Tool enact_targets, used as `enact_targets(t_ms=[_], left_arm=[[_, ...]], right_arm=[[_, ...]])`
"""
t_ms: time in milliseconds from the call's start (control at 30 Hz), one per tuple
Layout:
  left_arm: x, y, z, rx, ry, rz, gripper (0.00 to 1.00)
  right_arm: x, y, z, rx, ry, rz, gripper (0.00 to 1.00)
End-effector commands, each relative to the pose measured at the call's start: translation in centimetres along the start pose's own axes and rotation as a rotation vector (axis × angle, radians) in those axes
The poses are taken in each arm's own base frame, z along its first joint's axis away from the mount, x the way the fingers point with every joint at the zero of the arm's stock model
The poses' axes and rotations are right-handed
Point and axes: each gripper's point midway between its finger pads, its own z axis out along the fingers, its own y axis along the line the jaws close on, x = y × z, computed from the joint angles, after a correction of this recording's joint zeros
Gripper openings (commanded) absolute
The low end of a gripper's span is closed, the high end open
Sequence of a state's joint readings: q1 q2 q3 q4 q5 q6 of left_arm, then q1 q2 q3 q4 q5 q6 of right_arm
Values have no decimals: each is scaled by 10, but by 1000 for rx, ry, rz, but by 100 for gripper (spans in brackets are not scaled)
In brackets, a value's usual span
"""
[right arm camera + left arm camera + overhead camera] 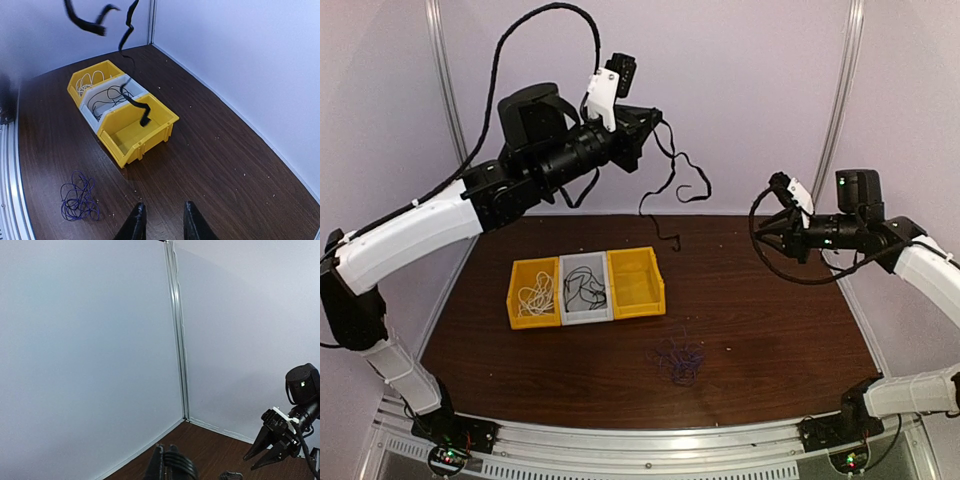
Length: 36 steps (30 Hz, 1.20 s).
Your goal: Untangle the cables
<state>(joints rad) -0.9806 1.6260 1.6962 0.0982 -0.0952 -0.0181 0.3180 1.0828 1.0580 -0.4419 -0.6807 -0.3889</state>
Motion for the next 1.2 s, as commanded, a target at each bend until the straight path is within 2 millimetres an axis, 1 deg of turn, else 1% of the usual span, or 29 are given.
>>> enact_targets(t_ms=[0,133,200,333,467,533,567,667,933,1033,1167], left_arm=[[-8,33,-27,-149,80,86,0],[0,48,-50,-211,139,118,0],[-1,55,-61,-235,152,124,0],[8,66,-76,-282,199,133,0],[21,76,-88,-321,240,125,0],[28,80,-91,-330,252,110,0],[35,81,-92,-328,264,103,0],[46,86,-92,-332,281,88,0],[85,108,-95,-361,348,41,0],[92,117,-100,-377,360,32,0],[93,125,-105,-393,360,32,0]], right_arm=[[2,-5,4,11,-43,-21,27],[20,-5,13,10,-36,-2,26],[30,-6,17,16,-25,5,26],[47,-6,24,18,0,2,27],[55,-5,24,27,13,-3,26],[58,-4,24,26,17,-4,26],[59,-4,24,27,20,-4,27],[62,-4,24,29,24,-7,27],[65,-4,23,38,30,-19,27],[65,-4,23,40,30,-20,27],[66,-4,24,37,34,-21,27]])
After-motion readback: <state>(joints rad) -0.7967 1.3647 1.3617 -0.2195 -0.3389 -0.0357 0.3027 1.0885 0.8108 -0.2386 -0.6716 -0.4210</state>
